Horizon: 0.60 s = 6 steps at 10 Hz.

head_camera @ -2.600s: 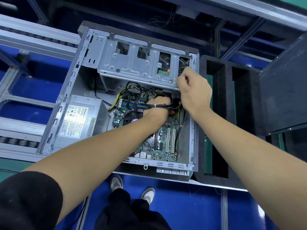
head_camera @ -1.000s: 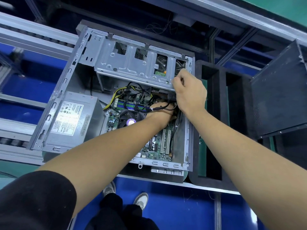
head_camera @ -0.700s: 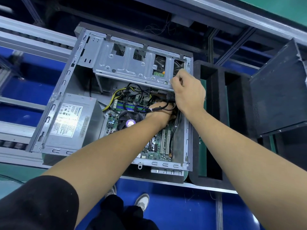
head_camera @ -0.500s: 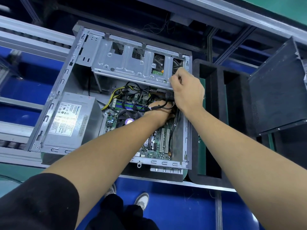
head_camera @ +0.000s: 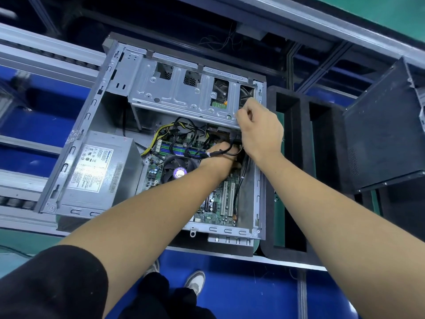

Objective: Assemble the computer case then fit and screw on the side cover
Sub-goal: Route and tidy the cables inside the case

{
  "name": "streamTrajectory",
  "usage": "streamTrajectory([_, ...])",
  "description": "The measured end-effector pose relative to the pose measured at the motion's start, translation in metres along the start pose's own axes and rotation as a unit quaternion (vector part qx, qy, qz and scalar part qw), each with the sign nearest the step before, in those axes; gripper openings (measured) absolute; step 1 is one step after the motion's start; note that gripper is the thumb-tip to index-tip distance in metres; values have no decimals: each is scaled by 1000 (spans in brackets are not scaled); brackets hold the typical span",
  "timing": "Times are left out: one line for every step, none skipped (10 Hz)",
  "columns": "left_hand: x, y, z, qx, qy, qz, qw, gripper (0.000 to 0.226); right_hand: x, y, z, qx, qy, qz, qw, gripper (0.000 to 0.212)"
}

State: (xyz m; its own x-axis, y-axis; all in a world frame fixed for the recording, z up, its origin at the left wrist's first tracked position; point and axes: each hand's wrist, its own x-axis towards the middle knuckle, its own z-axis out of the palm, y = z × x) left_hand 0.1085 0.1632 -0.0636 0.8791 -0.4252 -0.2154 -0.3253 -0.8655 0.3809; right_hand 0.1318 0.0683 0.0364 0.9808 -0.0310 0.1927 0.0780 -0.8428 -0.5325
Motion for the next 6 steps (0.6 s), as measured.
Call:
streamTrajectory([4,5,8,-74,-2,-35,997,46,0,1,0,-2,2,-1,1000,24])
streamTrajectory([0,17,-13,-110,16,-114,987,39,0,1,0,-6,1,-7,1000,24])
streamTrajectory([2,22,-16,-89,28,-119,989,39,1,2,0,-7,1,-8,1000,25])
streamTrajectory([2,23,-14,-93,33,-115,988,35,1,2,1,-10,-1,-10,1000,24])
streamTrajectory([3,23,-11,-93,48,-110,988,35,1,2,1,-7,-1,-6,1000,24])
streamTrajectory([4,21,-10,-97,32,-105,989,33,0,2,1,-7,0,-9,1000,24])
